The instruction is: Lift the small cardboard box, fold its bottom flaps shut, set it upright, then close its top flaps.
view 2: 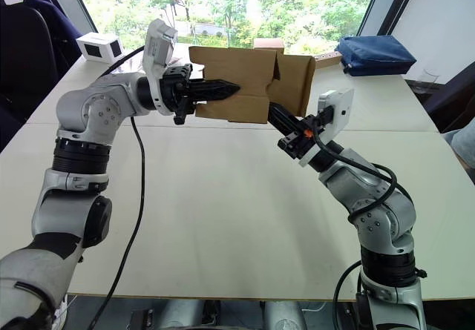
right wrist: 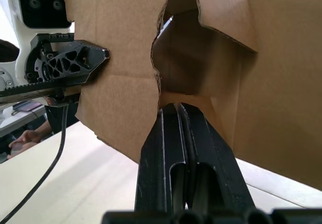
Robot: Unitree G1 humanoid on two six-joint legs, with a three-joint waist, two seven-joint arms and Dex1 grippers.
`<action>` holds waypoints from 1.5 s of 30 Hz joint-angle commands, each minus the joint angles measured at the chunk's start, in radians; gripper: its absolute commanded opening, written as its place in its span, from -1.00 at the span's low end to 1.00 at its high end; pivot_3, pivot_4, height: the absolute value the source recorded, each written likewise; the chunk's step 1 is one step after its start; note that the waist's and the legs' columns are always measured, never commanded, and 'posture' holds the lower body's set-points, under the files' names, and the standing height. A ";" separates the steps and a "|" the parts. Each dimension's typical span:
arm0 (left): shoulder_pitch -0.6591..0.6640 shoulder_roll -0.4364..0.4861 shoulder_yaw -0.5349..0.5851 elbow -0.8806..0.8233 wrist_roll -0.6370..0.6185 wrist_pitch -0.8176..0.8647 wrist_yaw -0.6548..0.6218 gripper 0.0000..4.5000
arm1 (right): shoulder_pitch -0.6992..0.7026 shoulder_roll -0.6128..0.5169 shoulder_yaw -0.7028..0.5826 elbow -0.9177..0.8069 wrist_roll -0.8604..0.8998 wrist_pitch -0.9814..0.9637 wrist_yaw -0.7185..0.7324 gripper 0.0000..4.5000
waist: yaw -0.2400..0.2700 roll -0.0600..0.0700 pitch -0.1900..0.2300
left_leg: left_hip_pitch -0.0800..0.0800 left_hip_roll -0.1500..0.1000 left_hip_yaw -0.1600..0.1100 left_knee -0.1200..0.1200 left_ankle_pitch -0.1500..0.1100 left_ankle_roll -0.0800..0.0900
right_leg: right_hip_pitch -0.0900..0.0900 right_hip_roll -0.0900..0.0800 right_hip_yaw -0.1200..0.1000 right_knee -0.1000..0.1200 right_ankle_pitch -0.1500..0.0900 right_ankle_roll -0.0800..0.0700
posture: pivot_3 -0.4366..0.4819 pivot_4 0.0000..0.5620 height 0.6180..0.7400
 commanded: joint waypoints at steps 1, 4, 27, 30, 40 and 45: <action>-0.008 -0.008 0.017 -0.031 -0.025 -0.003 -0.003 -1.00 | -0.031 -0.005 0.017 -0.036 0.004 0.002 0.032 -0.99 | 0.000 0.000 0.000 | 0.000 0.000 0.000 0.000 0.000 0.000 | 0.000 0.000 0.000 0.000 0.000 0.000 | -0.05 -0.47 1.00; -0.018 -0.007 0.022 -0.017 -0.016 -0.013 0.000 -1.00 | -0.022 -0.035 0.003 -0.054 0.007 0.018 0.046 -0.99 | 0.001 0.000 0.000 | 0.000 0.000 0.000 0.000 0.000 0.000 | 0.000 0.000 0.000 0.000 0.000 0.000 | -0.05 -0.47 1.00; -0.024 0.022 0.065 -0.081 -0.062 0.015 0.033 -1.00 | -0.176 -0.089 -0.209 0.409 -0.025 -0.146 -0.079 -0.99 | -0.003 0.000 0.000 | 0.000 0.000 0.001 0.000 0.000 0.000 | 0.000 0.000 0.001 0.000 0.000 0.000 | -0.05 -0.47 1.00; -0.020 0.027 0.066 -0.094 -0.070 0.024 0.041 -1.00 | -0.201 -0.053 -0.161 0.457 -0.083 -0.164 -0.049 -0.99 | -0.003 0.001 0.000 | 0.000 0.000 0.001 0.000 0.000 0.000 | 0.000 0.000 0.001 0.001 0.000 0.000 | -0.05 -0.47 1.00; -0.025 0.019 0.098 -0.053 -0.088 0.021 0.088 -1.00 | -0.197 0.080 -0.172 0.324 0.094 -0.088 0.050 -0.99 | 0.000 0.001 0.001 | 0.000 0.001 0.001 0.000 0.001 -0.001 | -0.001 0.000 0.001 0.001 0.000 0.001 | -0.05 -0.47 1.00; -0.026 0.006 0.119 -0.052 -0.101 0.030 0.107 -1.00 | -0.182 0.126 -0.194 0.248 0.197 -0.060 0.025 -0.89 | -0.001 0.001 0.001 | 0.000 0.000 0.001 0.000 0.001 -0.001 | -0.001 0.000 0.001 0.001 0.000 0.001 | -0.05 -0.47 1.00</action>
